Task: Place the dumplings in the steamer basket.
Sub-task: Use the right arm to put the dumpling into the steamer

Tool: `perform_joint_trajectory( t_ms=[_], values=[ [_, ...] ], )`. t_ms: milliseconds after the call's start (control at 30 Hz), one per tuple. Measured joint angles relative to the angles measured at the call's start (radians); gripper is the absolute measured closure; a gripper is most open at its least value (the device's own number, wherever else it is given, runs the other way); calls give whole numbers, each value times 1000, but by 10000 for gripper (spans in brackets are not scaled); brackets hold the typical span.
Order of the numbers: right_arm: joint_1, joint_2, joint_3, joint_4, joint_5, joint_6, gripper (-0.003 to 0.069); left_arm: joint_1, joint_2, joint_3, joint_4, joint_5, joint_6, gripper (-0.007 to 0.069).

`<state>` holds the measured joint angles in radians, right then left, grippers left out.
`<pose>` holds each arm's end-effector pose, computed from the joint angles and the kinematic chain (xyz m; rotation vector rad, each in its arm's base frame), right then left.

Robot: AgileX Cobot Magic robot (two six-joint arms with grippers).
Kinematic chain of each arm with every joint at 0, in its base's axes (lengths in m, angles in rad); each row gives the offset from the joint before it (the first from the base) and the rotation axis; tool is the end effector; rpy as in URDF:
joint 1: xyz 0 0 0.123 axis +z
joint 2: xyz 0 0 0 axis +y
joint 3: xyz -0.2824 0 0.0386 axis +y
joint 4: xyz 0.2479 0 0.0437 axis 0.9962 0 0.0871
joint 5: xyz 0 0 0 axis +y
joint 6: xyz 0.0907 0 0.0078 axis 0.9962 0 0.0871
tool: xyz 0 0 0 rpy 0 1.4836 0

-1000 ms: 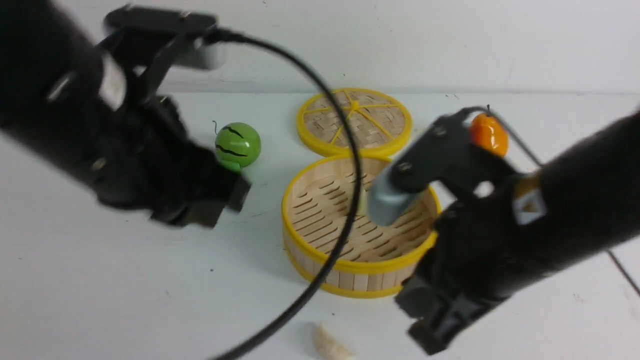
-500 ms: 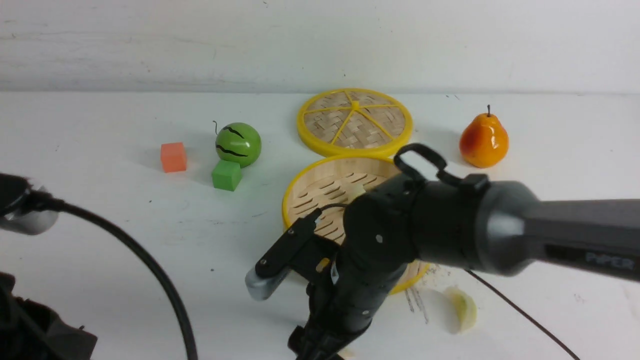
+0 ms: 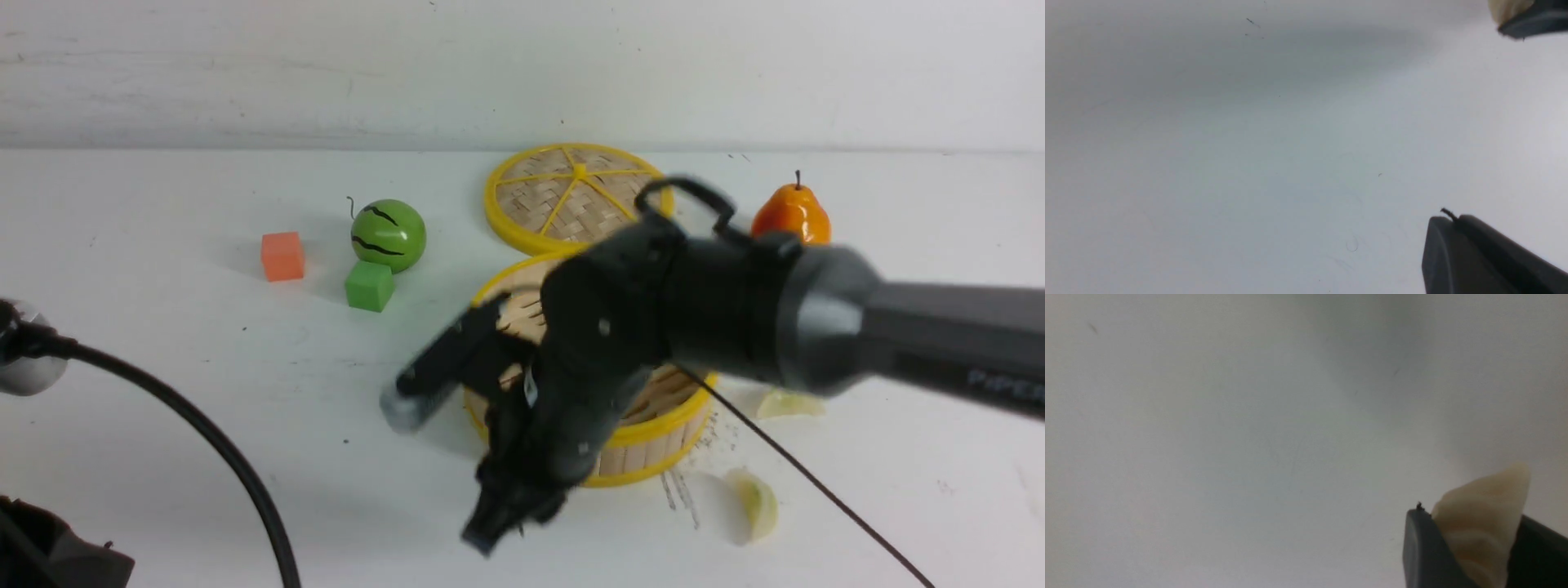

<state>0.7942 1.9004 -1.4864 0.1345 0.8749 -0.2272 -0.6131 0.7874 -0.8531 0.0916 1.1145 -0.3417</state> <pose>0.2774 0.2957 0.2336 -1.2881 2.4914 0.3072 0.1061 -0.0655 0.3358 0.3628 2.5204 -0.2604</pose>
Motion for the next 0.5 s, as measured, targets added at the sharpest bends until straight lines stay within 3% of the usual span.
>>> perform_joint_trajectory(
  t_ms=[200, 500],
  values=[
    [-136, 84, -328, -84, 36, 130, 456, 0, 0, 0, 0, -1, 0, 638],
    [-211, 354, -492, -63, 52, 177, 457, 0, 0, 0, 7, 8, 0, 638]
  ],
)
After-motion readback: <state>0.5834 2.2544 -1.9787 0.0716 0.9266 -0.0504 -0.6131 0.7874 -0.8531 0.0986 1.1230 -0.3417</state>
